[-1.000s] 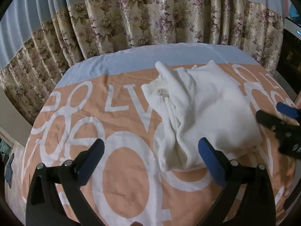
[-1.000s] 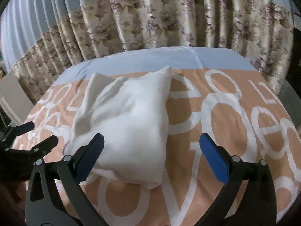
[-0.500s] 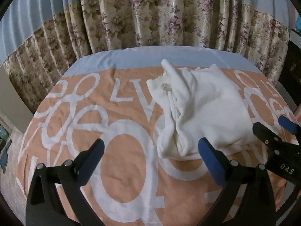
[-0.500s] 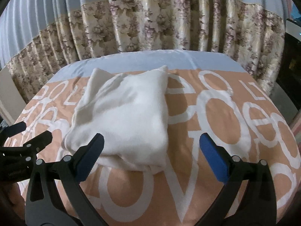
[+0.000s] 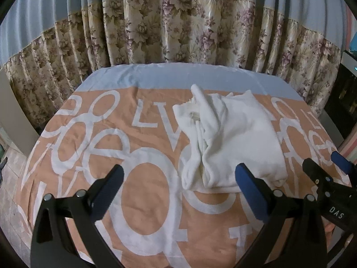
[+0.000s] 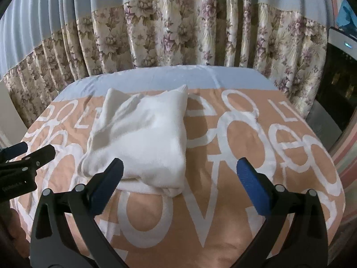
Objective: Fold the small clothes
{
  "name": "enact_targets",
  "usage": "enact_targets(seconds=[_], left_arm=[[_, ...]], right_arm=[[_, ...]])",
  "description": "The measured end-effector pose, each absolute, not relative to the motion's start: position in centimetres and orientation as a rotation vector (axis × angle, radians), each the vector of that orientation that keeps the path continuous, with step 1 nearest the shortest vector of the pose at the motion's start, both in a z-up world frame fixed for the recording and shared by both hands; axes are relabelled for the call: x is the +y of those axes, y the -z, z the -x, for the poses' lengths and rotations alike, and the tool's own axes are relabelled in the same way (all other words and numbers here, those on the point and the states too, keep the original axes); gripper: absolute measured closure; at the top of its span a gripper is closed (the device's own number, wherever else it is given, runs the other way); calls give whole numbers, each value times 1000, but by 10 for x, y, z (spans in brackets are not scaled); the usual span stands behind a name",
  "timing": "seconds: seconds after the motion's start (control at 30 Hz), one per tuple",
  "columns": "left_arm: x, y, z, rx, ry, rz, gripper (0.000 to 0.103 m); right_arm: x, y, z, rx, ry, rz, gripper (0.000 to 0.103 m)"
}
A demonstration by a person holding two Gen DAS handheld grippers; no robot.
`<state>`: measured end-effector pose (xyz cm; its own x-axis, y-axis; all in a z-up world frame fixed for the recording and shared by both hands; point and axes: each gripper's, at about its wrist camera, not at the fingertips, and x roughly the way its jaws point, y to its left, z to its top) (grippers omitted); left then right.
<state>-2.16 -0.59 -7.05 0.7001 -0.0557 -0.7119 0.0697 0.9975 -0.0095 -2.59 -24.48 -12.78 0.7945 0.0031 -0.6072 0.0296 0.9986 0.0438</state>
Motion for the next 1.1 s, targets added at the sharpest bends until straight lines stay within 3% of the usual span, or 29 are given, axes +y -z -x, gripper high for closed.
enact_targets(seconds=[1.1], left_arm=[[-14, 68, 27, 761, 57, -78, 3]], right_arm=[[-244, 120, 29, 646, 59, -54, 3]])
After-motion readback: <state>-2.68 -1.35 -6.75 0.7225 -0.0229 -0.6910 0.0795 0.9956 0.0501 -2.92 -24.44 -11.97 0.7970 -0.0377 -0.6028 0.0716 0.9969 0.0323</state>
